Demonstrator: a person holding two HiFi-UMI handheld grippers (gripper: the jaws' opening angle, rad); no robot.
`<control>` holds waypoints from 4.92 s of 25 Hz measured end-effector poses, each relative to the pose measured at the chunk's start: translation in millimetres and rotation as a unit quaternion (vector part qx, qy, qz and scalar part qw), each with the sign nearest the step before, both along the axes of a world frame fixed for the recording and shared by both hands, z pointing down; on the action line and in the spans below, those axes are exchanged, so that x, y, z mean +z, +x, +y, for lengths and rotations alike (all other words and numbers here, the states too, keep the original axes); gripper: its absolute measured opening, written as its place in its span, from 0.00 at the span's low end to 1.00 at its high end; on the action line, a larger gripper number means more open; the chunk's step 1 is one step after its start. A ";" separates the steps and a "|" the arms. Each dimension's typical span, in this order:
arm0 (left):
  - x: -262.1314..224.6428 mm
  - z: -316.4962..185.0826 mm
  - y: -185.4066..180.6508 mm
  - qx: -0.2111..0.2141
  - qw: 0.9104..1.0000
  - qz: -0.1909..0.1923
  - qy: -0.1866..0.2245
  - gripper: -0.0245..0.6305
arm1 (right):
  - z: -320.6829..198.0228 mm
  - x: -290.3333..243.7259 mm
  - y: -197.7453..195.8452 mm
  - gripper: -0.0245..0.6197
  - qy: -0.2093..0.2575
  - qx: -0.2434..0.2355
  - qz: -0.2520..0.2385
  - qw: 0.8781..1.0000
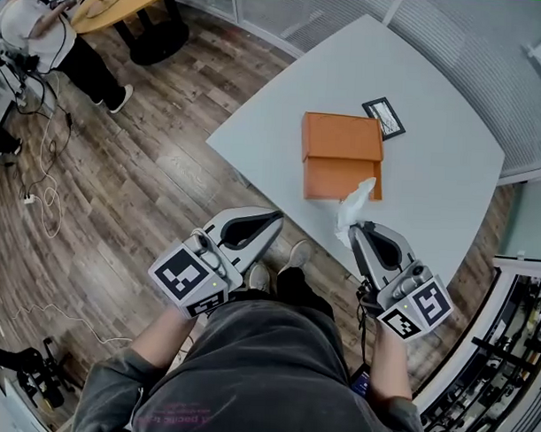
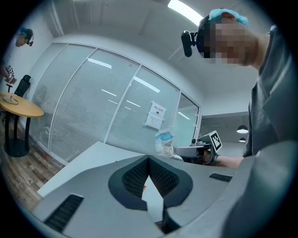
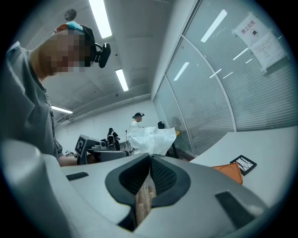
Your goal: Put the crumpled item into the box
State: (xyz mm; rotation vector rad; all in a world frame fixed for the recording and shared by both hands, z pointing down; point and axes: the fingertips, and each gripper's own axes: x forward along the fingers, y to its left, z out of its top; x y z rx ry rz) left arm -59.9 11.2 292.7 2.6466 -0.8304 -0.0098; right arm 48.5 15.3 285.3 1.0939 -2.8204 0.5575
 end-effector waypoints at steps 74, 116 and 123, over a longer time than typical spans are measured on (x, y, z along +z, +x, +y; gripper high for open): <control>68.4 -144.2 62.3 0.010 0.996 -0.030 -0.078 0.06 | -167.4 137.9 77.5 0.05 -0.089 -0.035 0.129 0.987; 113.6 -139.9 52.6 -0.036 0.991 -0.034 -0.128 0.06 | -136.7 283.9 55.5 0.05 -0.037 -0.270 0.389 0.880; 111.2 -141.7 50.6 -0.040 0.990 -0.029 -0.131 0.06 | -138.1 293.5 56.7 0.05 -0.039 -0.295 0.416 0.859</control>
